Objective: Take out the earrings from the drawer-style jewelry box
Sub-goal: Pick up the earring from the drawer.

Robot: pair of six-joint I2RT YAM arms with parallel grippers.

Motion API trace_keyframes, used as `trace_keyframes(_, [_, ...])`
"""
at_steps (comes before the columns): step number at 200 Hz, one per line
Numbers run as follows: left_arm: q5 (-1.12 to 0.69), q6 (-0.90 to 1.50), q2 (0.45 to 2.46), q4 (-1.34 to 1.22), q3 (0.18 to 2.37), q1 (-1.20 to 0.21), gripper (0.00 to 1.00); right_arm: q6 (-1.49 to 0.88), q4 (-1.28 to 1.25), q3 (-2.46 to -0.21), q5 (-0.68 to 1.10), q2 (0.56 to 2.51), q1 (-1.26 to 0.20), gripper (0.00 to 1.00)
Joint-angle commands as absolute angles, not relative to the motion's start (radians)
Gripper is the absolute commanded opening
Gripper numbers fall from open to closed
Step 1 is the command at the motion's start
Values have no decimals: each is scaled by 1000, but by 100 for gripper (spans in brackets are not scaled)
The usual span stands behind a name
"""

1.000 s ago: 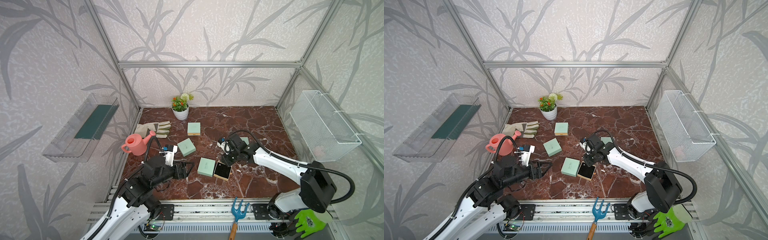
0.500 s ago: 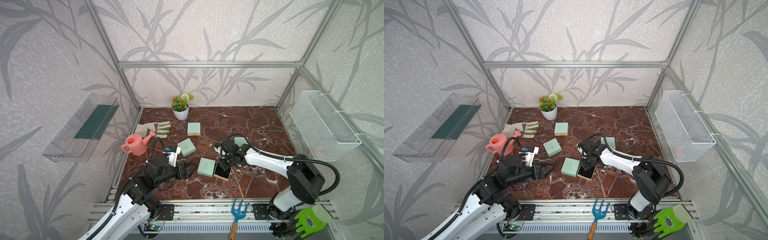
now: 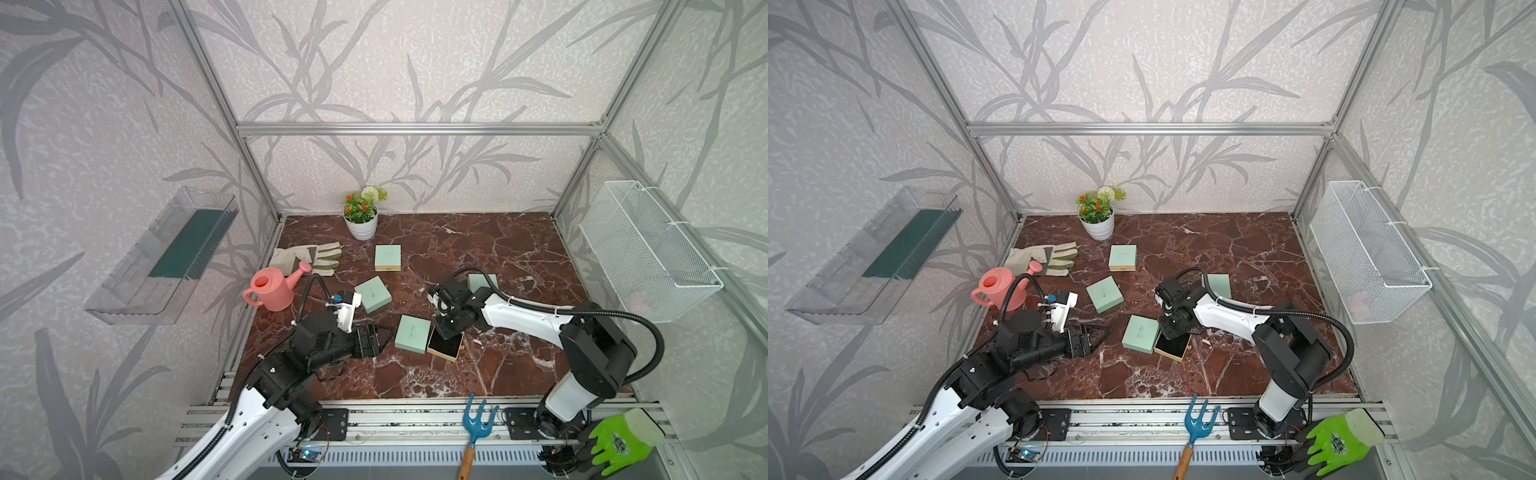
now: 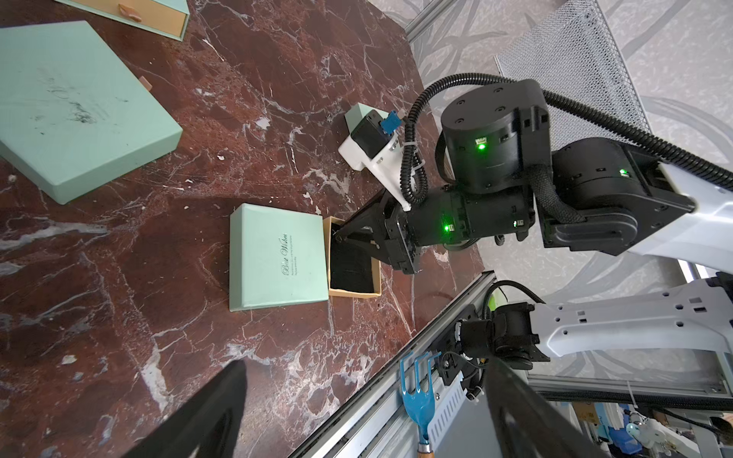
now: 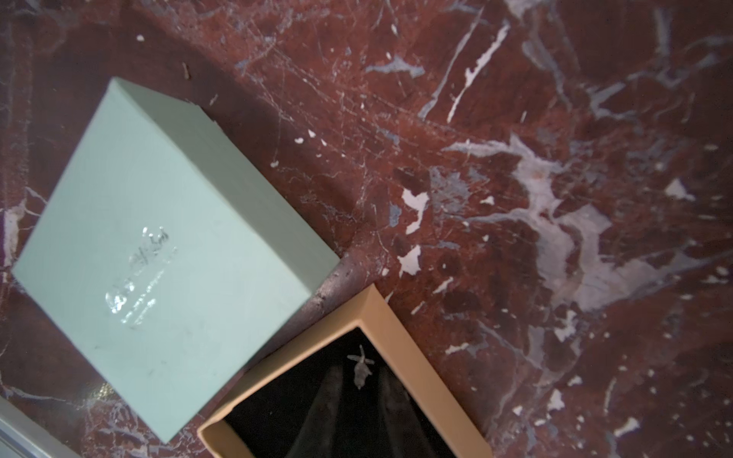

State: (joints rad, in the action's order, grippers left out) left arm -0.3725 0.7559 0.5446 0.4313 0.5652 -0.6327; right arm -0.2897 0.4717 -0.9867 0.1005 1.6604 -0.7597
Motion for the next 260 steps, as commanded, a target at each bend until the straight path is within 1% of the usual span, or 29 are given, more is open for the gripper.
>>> trace_keyframes(1, [-365,758,537,411,548,-627,93,-327,447,-1005,74,1670,-759,15])
trace_keyframes(21, [-365,758,539,408,546,-628,93,-352,408,-985,73,1662,-760,12])
trace_keyframes(57, [-367,761,537,405,543,-627,93,-351,407,-974,74,1647,-762,3])
trace_keyframes(103, [-366,761,537,399,539,-628,93,-354,419,-935,93,1561,-765,0])
trace_keyframes(139, [-365,762,538,398,537,-627,93,-350,441,-923,104,1497,-765,0])
trace_keyframes(171, [-369,764,540,390,536,-626,92,-329,489,-956,21,1452,-752,0])
trace_keyframes(181, [-368,764,539,388,535,-627,92,-320,489,-963,-12,1450,-730,0])
trace_keyframes(203, [-357,767,535,391,534,-626,93,-312,465,-971,-19,1467,-642,0])
trace_keyframes(225, [-343,765,520,405,532,-626,93,-307,445,-989,19,1513,-545,0])
trace_keyframes(260, [-332,763,516,406,533,-627,93,-295,446,-1071,20,1642,-487,0])
